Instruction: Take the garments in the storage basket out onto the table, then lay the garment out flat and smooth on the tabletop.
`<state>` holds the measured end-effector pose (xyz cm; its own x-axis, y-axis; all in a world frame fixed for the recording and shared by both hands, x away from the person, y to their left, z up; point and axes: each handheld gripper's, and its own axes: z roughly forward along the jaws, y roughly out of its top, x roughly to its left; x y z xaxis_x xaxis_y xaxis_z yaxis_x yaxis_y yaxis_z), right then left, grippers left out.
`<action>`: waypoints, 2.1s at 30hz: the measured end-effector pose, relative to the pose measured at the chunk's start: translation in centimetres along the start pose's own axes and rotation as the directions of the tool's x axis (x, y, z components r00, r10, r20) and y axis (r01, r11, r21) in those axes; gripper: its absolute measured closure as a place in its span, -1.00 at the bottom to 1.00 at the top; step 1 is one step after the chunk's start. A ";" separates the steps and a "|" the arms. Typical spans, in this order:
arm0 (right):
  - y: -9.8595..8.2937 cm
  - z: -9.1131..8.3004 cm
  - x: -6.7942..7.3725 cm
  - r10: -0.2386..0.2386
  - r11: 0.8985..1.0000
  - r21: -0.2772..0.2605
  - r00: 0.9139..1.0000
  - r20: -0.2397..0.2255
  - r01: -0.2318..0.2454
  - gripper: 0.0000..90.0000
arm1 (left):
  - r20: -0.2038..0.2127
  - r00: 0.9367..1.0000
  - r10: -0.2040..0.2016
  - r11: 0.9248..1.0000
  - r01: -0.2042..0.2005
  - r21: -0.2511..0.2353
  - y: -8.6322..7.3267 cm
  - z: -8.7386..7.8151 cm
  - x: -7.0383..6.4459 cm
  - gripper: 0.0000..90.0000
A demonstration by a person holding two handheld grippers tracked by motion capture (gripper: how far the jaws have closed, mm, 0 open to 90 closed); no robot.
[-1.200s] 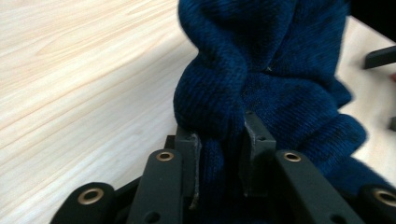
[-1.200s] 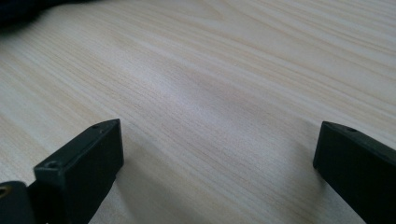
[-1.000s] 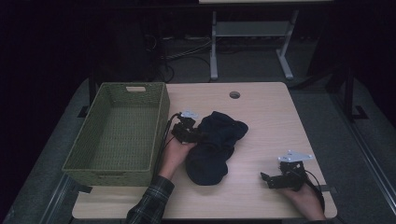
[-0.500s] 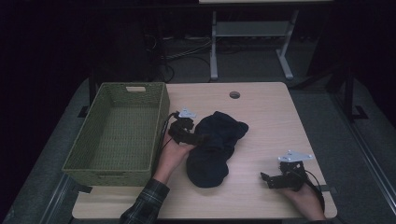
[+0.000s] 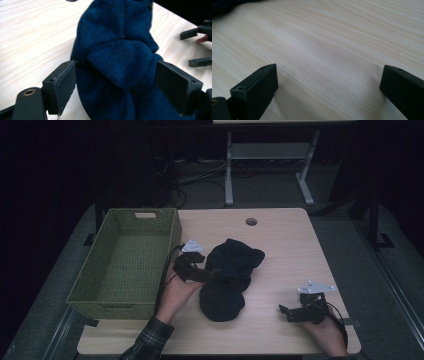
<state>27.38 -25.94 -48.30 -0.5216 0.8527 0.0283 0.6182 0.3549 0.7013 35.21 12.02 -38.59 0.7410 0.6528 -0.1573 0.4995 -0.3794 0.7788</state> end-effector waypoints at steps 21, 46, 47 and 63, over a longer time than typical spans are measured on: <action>6.1 0.0 -0.6 -0.033 0.998 -0.048 0.993 -0.115 0.028 -0.44 | 0.024 0.999 0.022 1.000 -0.022 -0.010 -0.7 -0.2 -1.3 -0.66; 15.5 3.3 -1.5 -0.163 0.983 -0.123 0.960 -0.228 0.138 -0.11 | 0.042 0.998 0.036 0.999 -0.035 -0.015 -0.6 -0.4 -2.3 -0.66; 15.6 3.5 -1.4 -0.166 0.983 -0.115 0.959 -0.228 0.143 -0.03 | 0.043 0.998 0.038 0.999 -0.037 -0.015 -0.6 -0.4 -2.3 -0.66; 20.7 4.7 0.2 -0.223 0.971 -0.128 0.958 -0.180 0.202 0.70 | 0.046 0.998 0.041 0.999 -0.040 -0.020 -0.5 -0.6 -2.4 -0.66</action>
<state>42.87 -16.57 -37.14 -0.7437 0.6685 -0.0013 0.4192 0.4679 0.7780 32.95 10.98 -38.23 0.7808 0.6057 -0.1532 0.4603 -0.3919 0.7966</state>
